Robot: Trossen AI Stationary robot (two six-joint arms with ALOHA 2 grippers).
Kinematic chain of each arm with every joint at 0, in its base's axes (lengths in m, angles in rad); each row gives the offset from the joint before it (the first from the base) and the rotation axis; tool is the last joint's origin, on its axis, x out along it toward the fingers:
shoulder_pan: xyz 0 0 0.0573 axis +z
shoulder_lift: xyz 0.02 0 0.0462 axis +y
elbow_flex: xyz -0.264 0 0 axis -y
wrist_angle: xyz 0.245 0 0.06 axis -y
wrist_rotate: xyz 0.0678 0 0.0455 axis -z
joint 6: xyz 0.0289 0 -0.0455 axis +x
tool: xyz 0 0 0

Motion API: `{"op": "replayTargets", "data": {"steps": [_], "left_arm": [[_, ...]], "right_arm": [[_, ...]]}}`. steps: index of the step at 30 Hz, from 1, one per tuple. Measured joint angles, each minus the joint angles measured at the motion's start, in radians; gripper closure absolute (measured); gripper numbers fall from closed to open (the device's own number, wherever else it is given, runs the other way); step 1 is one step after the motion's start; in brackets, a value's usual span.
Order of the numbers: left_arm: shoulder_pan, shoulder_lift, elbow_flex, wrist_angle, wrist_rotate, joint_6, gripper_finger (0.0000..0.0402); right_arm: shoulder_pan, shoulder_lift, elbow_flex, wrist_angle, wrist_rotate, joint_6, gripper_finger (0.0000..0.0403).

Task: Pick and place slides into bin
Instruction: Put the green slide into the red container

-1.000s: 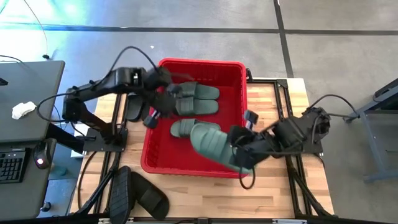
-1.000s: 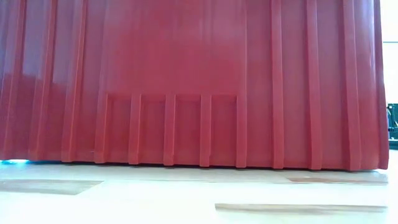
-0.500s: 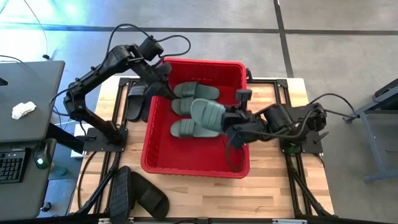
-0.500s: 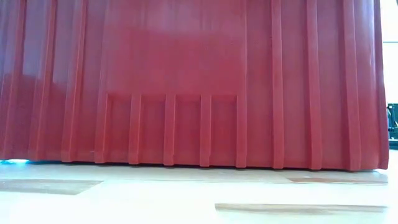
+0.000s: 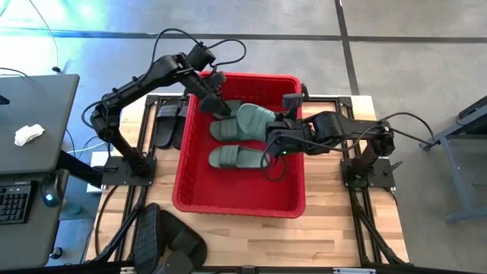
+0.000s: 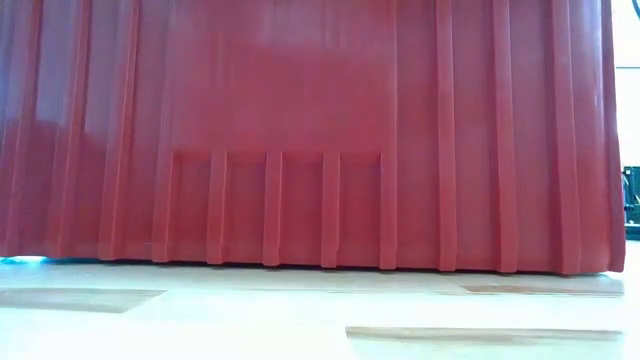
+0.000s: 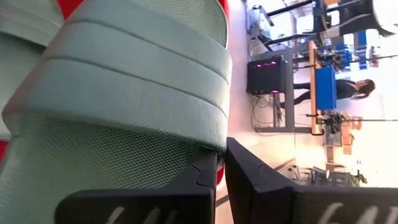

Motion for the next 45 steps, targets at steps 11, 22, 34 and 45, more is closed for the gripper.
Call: {"op": "replayTargets", "data": {"steps": [11, 22, 34, 45], "left_arm": [[-0.016, 0.046, -0.001, 0.042, -0.013, -0.067, 0.0180], [-0.056, 0.070, 0.000, 0.048, -0.059, -0.076, 0.0181], [-0.082, 0.069, 0.000, 0.043, -0.104, -0.062, 0.0282], [-0.082, 0.069, 0.000, 0.009, -0.099, -0.014, 0.0346]], "right_arm": [[-0.007, 0.001, -0.104, 0.096, 0.007, -0.017, 0.0403], [-0.018, 0.000, -0.108, 0.175, 0.000, -0.070, 0.0403], [-0.020, 0.000, -0.108, 0.174, -0.056, -0.068, 0.0403], [-0.020, 0.000, -0.102, 0.178, -0.109, -0.036, 0.0393]]}}
